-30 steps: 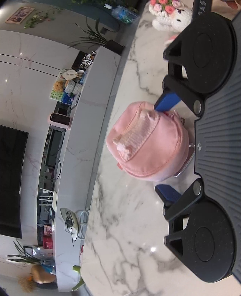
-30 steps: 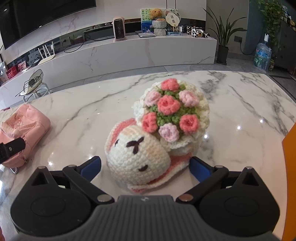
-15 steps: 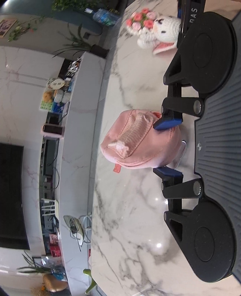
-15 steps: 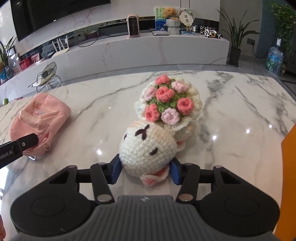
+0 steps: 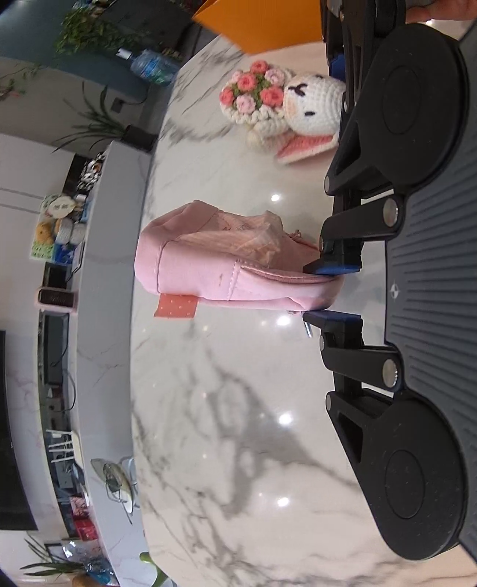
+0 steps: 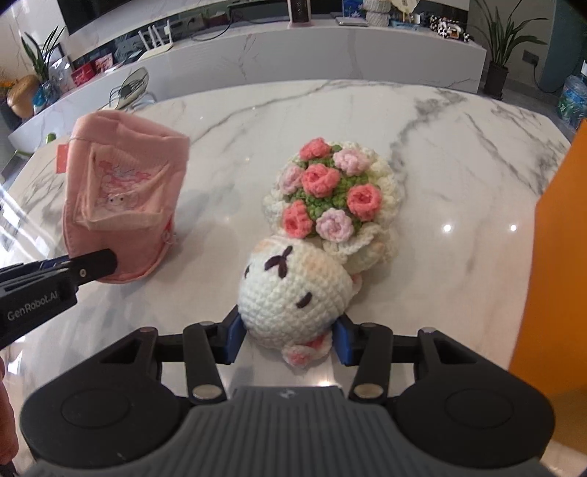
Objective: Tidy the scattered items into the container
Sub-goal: 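Lift the pink pouch with the left tool while the right tool holds the bunny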
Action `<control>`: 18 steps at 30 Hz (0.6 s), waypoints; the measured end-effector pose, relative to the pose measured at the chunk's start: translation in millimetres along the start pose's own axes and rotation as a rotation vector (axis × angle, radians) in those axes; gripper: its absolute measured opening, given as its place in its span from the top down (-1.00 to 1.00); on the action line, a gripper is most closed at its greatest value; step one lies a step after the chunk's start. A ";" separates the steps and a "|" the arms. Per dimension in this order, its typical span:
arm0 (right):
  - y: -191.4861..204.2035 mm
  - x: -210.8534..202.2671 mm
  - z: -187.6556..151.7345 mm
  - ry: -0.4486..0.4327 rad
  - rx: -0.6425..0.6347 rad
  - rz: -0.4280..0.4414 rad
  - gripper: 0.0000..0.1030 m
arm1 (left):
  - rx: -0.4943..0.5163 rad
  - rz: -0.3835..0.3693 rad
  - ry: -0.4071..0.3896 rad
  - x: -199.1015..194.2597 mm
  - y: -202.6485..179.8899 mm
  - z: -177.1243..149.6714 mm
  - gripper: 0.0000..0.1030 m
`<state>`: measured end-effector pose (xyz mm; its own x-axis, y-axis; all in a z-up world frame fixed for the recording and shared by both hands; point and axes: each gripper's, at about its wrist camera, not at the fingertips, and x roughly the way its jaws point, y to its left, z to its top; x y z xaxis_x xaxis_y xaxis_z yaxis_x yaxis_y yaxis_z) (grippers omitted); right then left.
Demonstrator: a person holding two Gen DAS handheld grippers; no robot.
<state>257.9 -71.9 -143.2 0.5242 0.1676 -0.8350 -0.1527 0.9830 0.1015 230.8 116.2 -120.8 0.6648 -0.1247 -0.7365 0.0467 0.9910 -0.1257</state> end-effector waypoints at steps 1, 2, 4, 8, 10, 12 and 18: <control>-2.0 -4.4 -5.9 0.007 -0.001 -0.001 0.00 | -0.001 -0.002 0.007 -4.3 -2.1 -3.5 0.57; -4.0 -8.7 -11.8 0.014 -0.003 -0.001 0.00 | -0.003 -0.001 0.013 -7.3 -3.4 -6.5 0.57; -9.3 -16.4 -21.5 0.030 0.005 -0.004 -0.02 | 0.000 0.002 0.022 -13.7 -5.2 -10.2 0.57; -17.5 -27.5 -35.0 0.059 0.024 -0.008 -0.03 | 0.020 0.004 0.031 -27.8 -11.1 -16.2 0.57; -20.7 -34.5 -40.0 0.062 0.033 -0.007 -0.03 | 0.030 0.002 0.030 -36.4 -15.7 -19.1 0.57; -23.2 -42.7 -44.5 0.056 0.040 -0.006 -0.03 | 0.038 -0.002 0.027 -45.4 -20.9 -22.2 0.57; -27.3 -73.5 -53.6 0.013 0.036 0.018 -0.01 | 0.099 -0.010 0.023 -70.6 -43.4 -34.7 0.57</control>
<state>178.6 -115.1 -113.5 0.5110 0.1849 -0.8395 -0.1317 0.9819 0.1361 156.0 80.2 -86.4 0.6467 -0.1345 -0.7508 0.1276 0.9895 -0.0674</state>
